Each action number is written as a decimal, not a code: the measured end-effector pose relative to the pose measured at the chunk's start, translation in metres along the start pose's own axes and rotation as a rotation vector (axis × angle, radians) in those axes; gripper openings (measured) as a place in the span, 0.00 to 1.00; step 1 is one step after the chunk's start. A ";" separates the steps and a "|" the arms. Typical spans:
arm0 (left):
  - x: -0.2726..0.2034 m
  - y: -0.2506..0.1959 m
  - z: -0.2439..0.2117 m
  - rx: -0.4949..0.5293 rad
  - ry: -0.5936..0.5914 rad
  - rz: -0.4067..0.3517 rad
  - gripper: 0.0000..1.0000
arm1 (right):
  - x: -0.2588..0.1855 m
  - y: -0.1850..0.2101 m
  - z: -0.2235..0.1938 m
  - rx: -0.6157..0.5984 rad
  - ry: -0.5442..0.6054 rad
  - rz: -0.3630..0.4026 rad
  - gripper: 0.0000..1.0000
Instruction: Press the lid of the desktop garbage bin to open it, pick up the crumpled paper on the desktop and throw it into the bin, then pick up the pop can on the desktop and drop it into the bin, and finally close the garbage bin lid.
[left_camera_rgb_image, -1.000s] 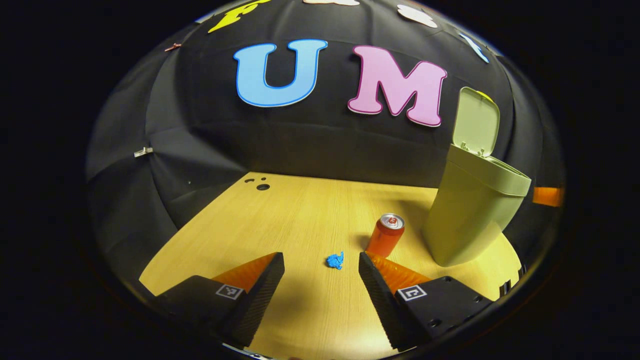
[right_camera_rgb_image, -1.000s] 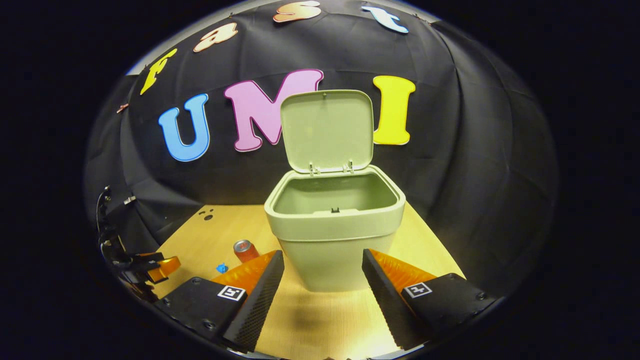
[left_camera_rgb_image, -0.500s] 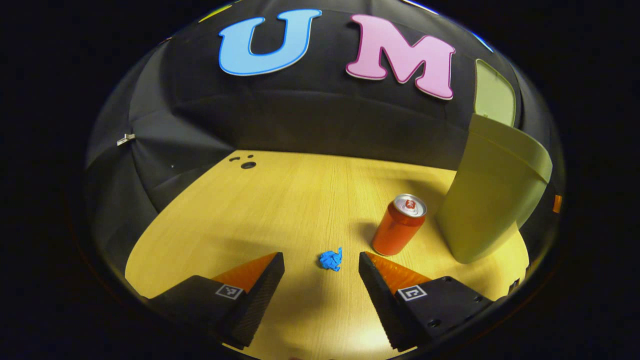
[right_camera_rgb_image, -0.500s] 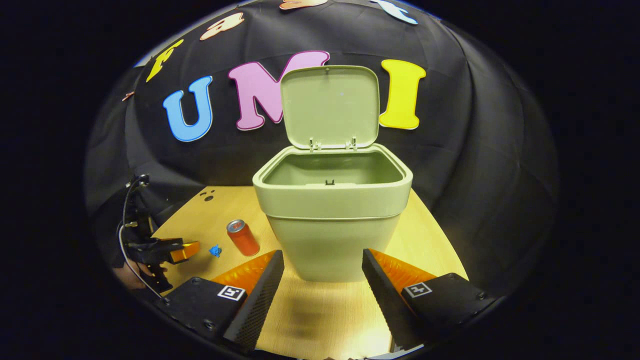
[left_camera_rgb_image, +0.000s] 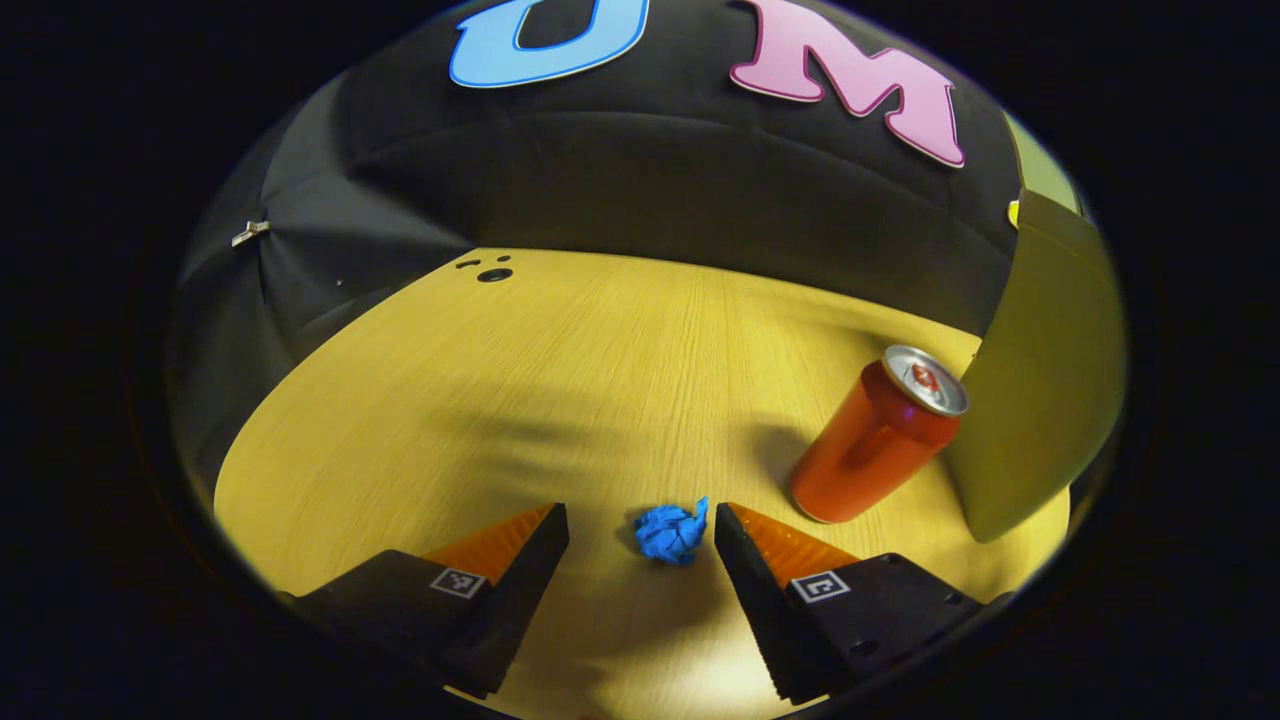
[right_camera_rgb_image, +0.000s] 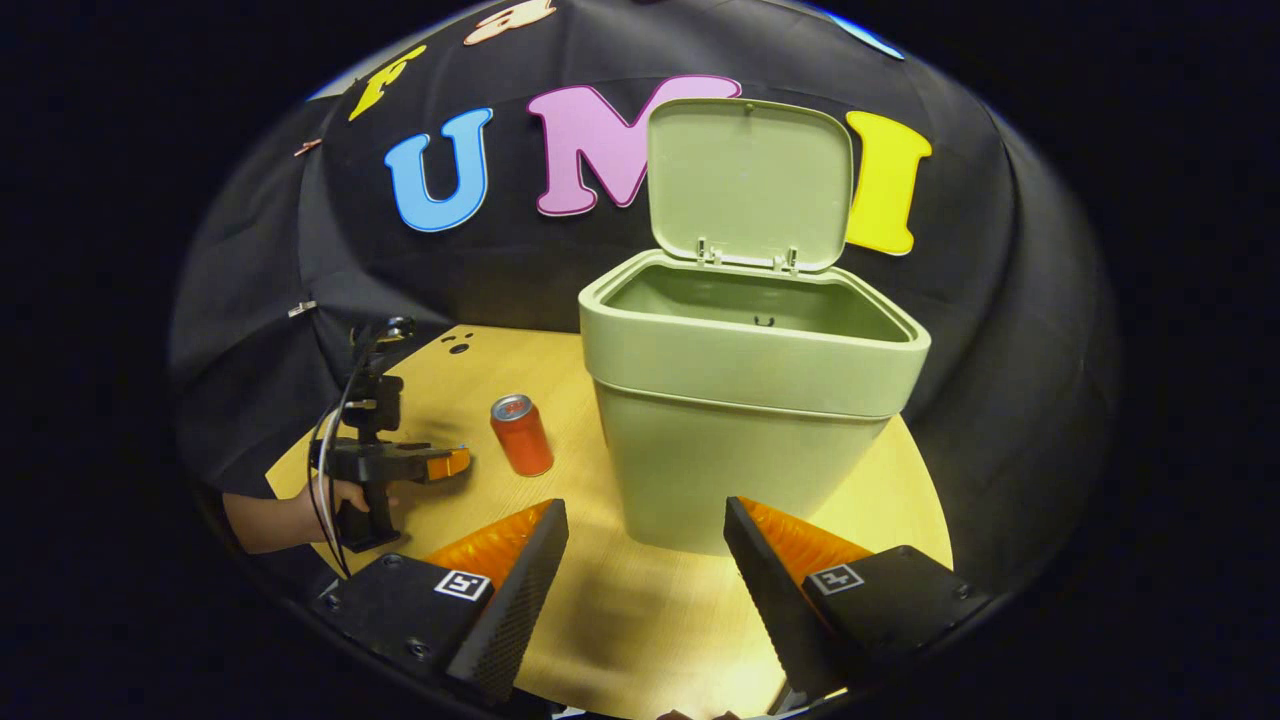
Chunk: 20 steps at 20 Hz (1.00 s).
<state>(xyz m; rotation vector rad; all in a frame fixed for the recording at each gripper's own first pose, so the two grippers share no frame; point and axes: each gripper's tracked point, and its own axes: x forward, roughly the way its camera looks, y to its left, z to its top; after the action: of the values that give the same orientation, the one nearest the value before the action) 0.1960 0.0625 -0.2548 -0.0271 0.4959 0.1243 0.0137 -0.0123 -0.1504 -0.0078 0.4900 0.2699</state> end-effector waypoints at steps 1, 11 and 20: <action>0.001 -0.002 -0.003 0.008 0.005 -0.003 0.94 | 0.000 0.001 -0.001 -0.005 -0.001 0.004 0.99; 0.002 -0.009 -0.011 0.076 -0.012 0.016 0.60 | 0.010 0.007 -0.011 0.006 0.036 0.060 0.99; -0.005 -0.012 -0.008 0.096 -0.019 -0.005 0.32 | 0.012 0.008 -0.010 0.003 0.036 0.074 0.99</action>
<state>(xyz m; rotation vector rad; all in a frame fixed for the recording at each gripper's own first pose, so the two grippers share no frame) 0.1896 0.0494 -0.2594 0.0671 0.4820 0.0961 0.0174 -0.0019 -0.1645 0.0085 0.5272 0.3425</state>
